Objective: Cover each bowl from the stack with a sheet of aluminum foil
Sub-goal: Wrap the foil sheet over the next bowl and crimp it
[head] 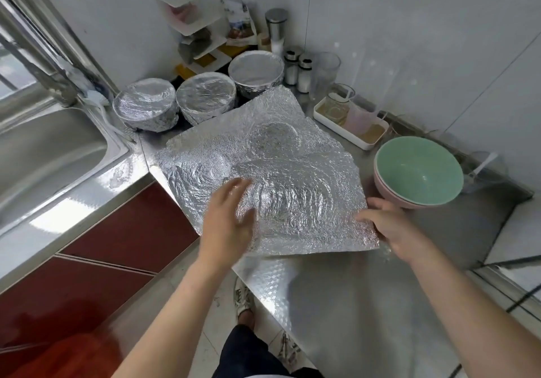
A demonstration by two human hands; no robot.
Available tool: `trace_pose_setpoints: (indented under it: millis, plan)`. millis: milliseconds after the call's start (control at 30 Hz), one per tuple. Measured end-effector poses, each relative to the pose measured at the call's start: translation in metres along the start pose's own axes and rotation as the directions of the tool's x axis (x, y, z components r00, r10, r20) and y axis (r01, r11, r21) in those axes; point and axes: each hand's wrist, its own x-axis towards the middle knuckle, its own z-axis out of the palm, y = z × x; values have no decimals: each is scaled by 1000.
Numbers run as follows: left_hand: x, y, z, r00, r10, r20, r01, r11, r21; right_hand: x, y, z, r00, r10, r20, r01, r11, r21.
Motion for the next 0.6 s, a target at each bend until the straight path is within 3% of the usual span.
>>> trace_pose_setpoints:
  millis: [67,167,267,433,600]
  plan:
    - [-2,17,19,956,182,230,-207,974,88,5,-1,2,1000,2,10,-3,999,36]
    - [-10,17,48,874,244,419,-348,918,190,7,-3,9,1000,23,21,-24,998,54]
    - [-17,7,56,881,232,412,-335,921,198,10,1,10,999,29,43,-31,999,36]
    - [-27,-3,58,878,274,392,-379,899,220,11,-8,12,984,87,153,-110,982,152]
    - [-26,-5,60,888,262,377,-361,906,221,16,-19,17,986,58,157,-77,990,118]
